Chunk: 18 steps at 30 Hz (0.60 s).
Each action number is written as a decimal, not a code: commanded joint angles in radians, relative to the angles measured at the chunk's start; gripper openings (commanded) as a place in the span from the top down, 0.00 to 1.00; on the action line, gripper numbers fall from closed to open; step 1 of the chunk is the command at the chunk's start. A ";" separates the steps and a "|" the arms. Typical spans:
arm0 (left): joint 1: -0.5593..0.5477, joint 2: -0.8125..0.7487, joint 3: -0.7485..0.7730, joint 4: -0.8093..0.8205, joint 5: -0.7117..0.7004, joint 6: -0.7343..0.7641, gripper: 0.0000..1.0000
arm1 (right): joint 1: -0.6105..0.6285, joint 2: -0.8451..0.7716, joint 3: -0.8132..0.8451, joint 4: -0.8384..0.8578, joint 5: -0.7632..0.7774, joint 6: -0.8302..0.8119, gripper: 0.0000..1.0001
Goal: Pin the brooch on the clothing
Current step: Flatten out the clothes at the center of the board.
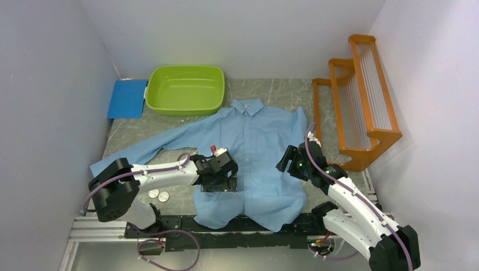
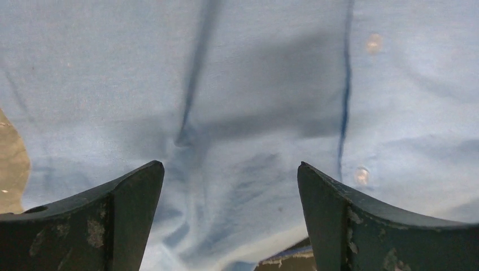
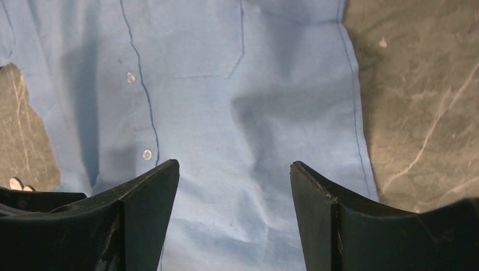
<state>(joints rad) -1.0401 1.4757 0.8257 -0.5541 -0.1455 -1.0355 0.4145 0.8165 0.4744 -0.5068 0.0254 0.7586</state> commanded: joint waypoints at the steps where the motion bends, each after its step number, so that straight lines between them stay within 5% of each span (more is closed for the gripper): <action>1: 0.054 -0.077 0.095 -0.043 0.057 0.117 0.06 | -0.001 0.022 0.076 0.033 0.007 -0.097 0.24; 10: 0.428 -0.126 0.061 0.156 0.297 0.265 0.07 | -0.001 0.172 0.205 0.084 0.043 -0.234 0.24; 18: 0.551 0.095 0.244 0.071 0.114 0.409 0.13 | -0.005 0.304 0.348 0.029 0.282 -0.291 0.24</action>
<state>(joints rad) -0.4995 1.4734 0.9699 -0.4671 0.0475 -0.7269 0.4145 1.0847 0.7444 -0.4702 0.1352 0.5152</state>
